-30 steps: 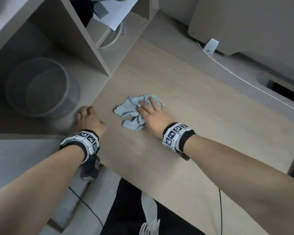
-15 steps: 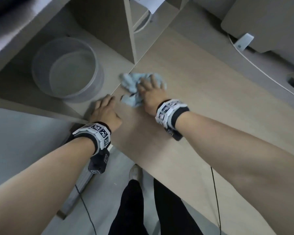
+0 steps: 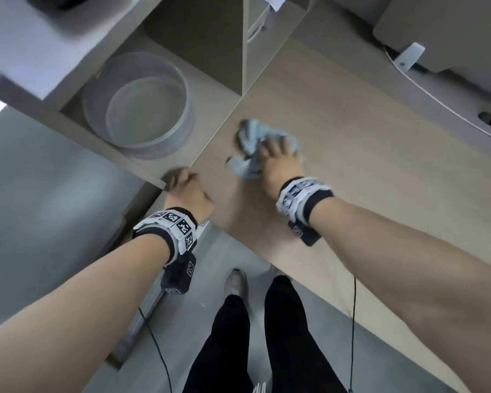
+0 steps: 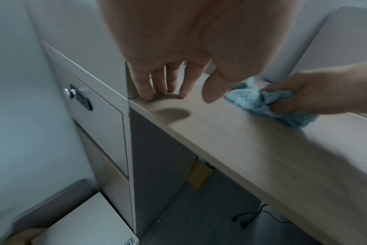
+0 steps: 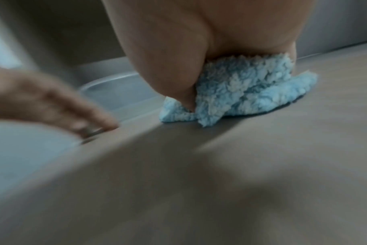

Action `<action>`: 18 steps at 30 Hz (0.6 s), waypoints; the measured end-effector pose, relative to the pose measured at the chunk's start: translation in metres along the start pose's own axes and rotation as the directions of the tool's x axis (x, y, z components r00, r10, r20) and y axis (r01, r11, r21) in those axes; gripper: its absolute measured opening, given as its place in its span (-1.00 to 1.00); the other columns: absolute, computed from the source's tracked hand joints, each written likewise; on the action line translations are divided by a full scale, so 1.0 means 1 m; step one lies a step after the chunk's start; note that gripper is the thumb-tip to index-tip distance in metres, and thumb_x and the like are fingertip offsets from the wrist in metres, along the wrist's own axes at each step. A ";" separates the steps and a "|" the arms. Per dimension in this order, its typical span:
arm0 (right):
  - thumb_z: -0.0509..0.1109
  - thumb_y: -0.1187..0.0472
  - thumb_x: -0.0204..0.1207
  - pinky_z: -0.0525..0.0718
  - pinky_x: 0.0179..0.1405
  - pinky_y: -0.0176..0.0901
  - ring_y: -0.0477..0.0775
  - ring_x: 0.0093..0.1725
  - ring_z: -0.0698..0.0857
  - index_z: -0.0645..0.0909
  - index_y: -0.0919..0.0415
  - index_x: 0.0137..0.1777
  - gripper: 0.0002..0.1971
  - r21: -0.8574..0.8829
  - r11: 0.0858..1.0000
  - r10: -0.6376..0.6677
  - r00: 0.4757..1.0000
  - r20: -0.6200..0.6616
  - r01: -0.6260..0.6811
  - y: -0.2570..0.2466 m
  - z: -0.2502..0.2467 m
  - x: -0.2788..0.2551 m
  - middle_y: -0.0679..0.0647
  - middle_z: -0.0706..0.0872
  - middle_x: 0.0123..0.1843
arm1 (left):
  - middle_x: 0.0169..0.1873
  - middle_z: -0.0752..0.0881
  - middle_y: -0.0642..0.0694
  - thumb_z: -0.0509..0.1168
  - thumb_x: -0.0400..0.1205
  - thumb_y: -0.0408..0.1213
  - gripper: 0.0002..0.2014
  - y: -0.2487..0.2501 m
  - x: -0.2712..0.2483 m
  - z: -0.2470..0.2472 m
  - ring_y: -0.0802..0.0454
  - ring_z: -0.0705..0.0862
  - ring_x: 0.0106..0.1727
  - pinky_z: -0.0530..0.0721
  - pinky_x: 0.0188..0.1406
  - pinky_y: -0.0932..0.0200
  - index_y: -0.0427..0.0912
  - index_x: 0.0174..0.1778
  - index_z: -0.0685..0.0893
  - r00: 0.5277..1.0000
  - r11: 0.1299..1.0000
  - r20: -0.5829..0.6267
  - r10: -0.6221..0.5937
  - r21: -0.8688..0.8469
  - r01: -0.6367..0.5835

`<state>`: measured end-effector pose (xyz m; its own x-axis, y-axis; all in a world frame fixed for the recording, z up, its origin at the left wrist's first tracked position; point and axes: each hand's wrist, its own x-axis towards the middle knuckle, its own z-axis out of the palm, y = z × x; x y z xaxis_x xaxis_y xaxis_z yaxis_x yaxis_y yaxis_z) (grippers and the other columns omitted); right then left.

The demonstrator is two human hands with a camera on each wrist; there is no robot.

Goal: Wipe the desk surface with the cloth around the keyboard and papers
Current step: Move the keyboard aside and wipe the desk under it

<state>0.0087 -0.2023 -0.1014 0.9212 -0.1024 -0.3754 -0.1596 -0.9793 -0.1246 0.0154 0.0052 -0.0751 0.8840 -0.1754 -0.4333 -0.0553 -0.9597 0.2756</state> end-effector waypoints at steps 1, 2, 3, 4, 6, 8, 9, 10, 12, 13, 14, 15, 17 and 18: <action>0.24 0.13 0.62 0.21 0.56 0.34 0.33 0.70 0.00 0.17 0.07 0.70 -0.36 -0.032 0.994 -0.102 0.995 0.014 0.102 -0.021 0.006 -0.012 0.07 0.09 0.74 | 0.49 0.40 -0.28 0.21 0.55 -0.39 -0.59 0.000 -0.003 -0.002 -0.29 0.32 0.51 0.26 0.55 0.02 -0.37 0.34 0.56 1.000 1.000 0.006 0.018 0.000 -0.018; 0.26 0.11 0.61 0.24 0.54 0.33 0.33 0.69 0.03 0.20 0.05 0.70 -0.36 -0.043 0.984 -0.171 0.985 0.020 0.172 -0.036 0.012 -0.021 0.08 0.12 0.73 | 0.47 0.44 -0.31 0.21 0.57 -0.40 -0.61 0.000 -0.004 -0.005 -0.30 0.34 0.51 0.27 0.55 0.00 -0.38 0.33 0.58 0.999 0.999 0.024 0.035 0.005 -0.035; 0.29 0.11 0.59 0.29 0.51 0.31 0.33 0.66 0.09 0.25 0.05 0.68 -0.37 -0.033 0.979 -0.198 0.980 0.013 0.199 -0.046 0.013 -0.026 0.08 0.18 0.71 | 0.43 0.48 -0.33 0.20 0.58 -0.41 -0.64 -0.001 -0.007 -0.007 -0.31 0.37 0.50 0.30 0.54 -0.03 -0.38 0.30 0.61 0.998 0.999 0.051 0.049 0.005 -0.049; 0.32 0.11 0.58 0.33 0.48 0.28 0.32 0.62 0.17 0.32 0.05 0.64 -0.39 0.008 0.980 -0.197 0.980 0.006 0.197 -0.051 0.011 -0.026 0.09 0.24 0.68 | 0.39 0.51 -0.36 0.19 0.57 -0.39 -0.65 -0.003 -0.008 -0.010 -0.33 0.41 0.47 0.35 0.52 -0.06 -0.37 0.26 0.62 0.996 0.999 0.074 0.049 0.006 -0.050; 0.37 0.14 0.55 0.43 0.43 0.24 0.30 0.51 0.32 0.43 0.06 0.57 -0.44 0.145 0.979 -0.142 0.989 -0.030 0.145 -0.057 0.000 -0.019 0.09 0.40 0.58 | 0.31 0.54 -0.38 0.18 0.54 -0.35 -0.67 -0.009 -0.009 -0.015 -0.36 0.50 0.37 0.45 0.44 -0.05 -0.36 0.20 0.62 0.997 1.000 0.074 0.015 -0.009 -0.015; 0.38 0.13 0.53 0.48 0.38 0.27 0.29 0.44 0.38 0.44 0.05 0.55 -0.44 0.268 0.958 -0.083 0.994 -0.072 0.100 -0.057 -0.013 -0.014 0.08 0.45 0.53 | 0.25 0.58 -0.37 0.18 0.55 -0.33 -0.69 -0.011 -0.012 -0.020 -0.35 0.57 0.29 0.51 0.37 -0.02 -0.33 0.19 0.61 0.999 1.000 0.051 0.006 -0.015 -0.005; 0.39 0.10 0.52 0.49 0.37 0.26 0.29 0.45 0.37 0.42 0.04 0.57 -0.41 0.305 0.949 -0.064 0.996 -0.068 0.082 -0.056 -0.018 -0.012 0.07 0.44 0.55 | 0.24 0.58 -0.35 0.18 0.56 -0.32 -0.69 -0.010 -0.013 -0.023 -0.34 0.58 0.27 0.52 0.34 -0.02 -0.30 0.20 0.60 0.998 1.000 0.055 0.007 -0.020 -0.006; 0.40 0.04 0.50 0.49 0.38 0.25 0.30 0.46 0.36 0.40 0.03 0.58 -0.38 0.323 0.944 -0.055 0.997 -0.053 0.069 -0.054 -0.021 -0.013 0.08 0.41 0.57 | 0.23 0.59 -0.32 0.18 0.57 -0.30 -0.70 -0.009 -0.016 -0.026 -0.34 0.59 0.25 0.54 0.31 -0.03 -0.27 0.20 0.59 0.998 0.999 0.062 0.002 -0.032 0.000; 0.39 -0.12 0.45 0.47 0.41 0.25 0.33 0.50 0.34 0.37 0.03 0.59 -0.30 0.327 0.943 -0.061 0.998 -0.029 0.067 -0.049 -0.025 -0.021 0.10 0.36 0.61 | 0.17 0.61 -0.27 0.17 0.57 -0.26 -0.75 -0.003 -0.018 -0.031 -0.33 0.62 0.20 0.58 0.24 -0.05 -0.21 0.13 0.58 0.997 0.998 0.071 0.006 -0.057 -0.002; 0.38 -0.18 0.43 0.45 0.44 0.26 0.34 0.51 0.34 0.36 0.02 0.60 -0.27 0.330 0.942 -0.062 0.998 -0.026 0.067 -0.044 -0.027 -0.029 0.12 0.35 0.63 | 0.11 0.64 -0.26 0.17 0.57 -0.25 -0.79 0.002 -0.019 -0.033 -0.33 0.63 0.17 0.60 0.20 -0.05 -0.19 0.07 0.57 0.998 0.998 0.064 0.029 -0.061 -0.025; 0.39 -0.20 0.43 0.41 0.47 0.26 0.35 0.53 0.33 0.35 0.02 0.60 -0.25 0.340 0.938 -0.057 0.998 -0.032 0.064 -0.036 -0.029 -0.038 0.15 0.34 0.64 | 0.05 0.67 -0.26 0.18 0.57 -0.25 -0.82 0.010 -0.019 -0.034 -0.33 0.65 0.13 0.62 0.16 -0.05 -0.18 0.03 0.57 0.997 0.998 0.059 0.045 -0.056 -0.042; 0.41 -0.19 0.45 0.38 0.51 0.24 0.35 0.54 0.32 0.35 0.05 0.61 -0.25 0.356 0.933 -0.048 0.998 -0.042 0.060 -0.028 -0.030 -0.046 0.18 0.33 0.65 | 0.03 0.68 -0.25 0.19 0.58 -0.24 -0.83 0.017 -0.019 -0.036 -0.33 0.66 0.10 0.64 0.13 -0.05 -0.18 0.02 0.58 0.997 0.997 0.051 0.055 -0.058 -0.052; 0.41 -0.15 0.52 0.30 0.58 0.15 0.34 0.58 0.31 0.36 0.12 0.60 -0.30 0.397 0.918 0.013 0.998 -0.058 0.011 -0.002 -0.034 -0.067 0.23 0.34 0.63 | 0.03 0.69 -0.22 0.19 0.61 -0.22 -0.84 0.042 -0.023 -0.039 -0.30 0.66 0.07 0.66 0.10 -0.07 -0.17 0.04 0.58 0.995 0.995 0.051 0.080 -0.060 -0.077; 0.39 -0.14 0.55 0.29 0.59 0.10 0.32 0.58 0.32 0.36 0.15 0.60 -0.31 0.423 0.906 0.058 0.997 -0.057 -0.029 0.012 -0.038 -0.079 0.24 0.36 0.62 | 0.03 0.69 -0.21 0.19 0.62 -0.22 -0.85 0.054 -0.025 -0.039 -0.28 0.66 0.05 0.67 0.09 -0.07 -0.17 0.04 0.57 0.994 0.994 0.059 0.091 -0.067 -0.087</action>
<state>-0.0529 -0.2130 -0.0385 0.9291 -0.1693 -0.3288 -0.3211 -0.8103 -0.4902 0.0082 -0.0340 -0.0160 0.8465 -0.2742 -0.4563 -0.1005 -0.9240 0.3689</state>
